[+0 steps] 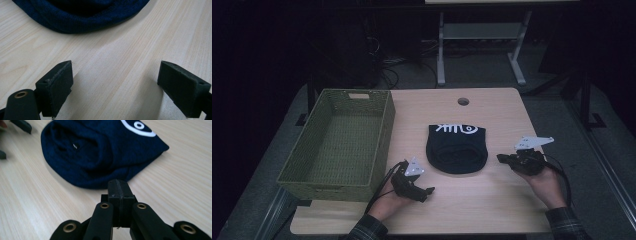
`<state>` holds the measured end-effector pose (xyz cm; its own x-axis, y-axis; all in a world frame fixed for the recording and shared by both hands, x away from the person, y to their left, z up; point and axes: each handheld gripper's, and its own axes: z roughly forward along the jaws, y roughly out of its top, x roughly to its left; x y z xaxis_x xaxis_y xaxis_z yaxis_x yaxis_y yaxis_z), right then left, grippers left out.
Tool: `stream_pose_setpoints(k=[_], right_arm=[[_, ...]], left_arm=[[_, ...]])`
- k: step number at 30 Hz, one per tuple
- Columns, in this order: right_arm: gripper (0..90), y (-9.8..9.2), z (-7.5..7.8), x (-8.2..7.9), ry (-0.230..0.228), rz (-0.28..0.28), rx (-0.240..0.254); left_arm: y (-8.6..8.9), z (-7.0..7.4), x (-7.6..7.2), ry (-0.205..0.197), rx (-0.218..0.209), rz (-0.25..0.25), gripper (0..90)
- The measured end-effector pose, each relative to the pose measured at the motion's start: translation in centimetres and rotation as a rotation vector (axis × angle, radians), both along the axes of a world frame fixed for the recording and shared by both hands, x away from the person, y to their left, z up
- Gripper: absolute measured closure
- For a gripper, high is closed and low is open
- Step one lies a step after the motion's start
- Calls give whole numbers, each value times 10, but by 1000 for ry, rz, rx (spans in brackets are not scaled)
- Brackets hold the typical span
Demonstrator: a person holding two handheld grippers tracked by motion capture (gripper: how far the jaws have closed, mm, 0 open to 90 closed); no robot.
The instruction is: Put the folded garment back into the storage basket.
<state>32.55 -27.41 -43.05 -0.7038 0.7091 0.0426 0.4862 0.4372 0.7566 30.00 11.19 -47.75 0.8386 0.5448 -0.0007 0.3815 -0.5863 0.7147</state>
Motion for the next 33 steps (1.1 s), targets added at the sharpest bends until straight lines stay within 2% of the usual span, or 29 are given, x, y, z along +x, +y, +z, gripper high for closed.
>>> stream_pose_setpoints(k=[4,11,15,22,33], right_arm=[[900,-1,1,7,9,1,23],[900,3,9,21,-1,20,14],[900,7,13,30,-4,20,-7],[900,14,20,50,-8,30,-14],[900,36,26,83,8,44,-43]], left_arm=[[0,0,0,-1,0,0,121],[0,0,0,-8,-3,-1,121],[0,0,0,-3,-5,2,122],[0,0,0,0,-2,3,121],[0,0,0,3,-5,-2,121]])
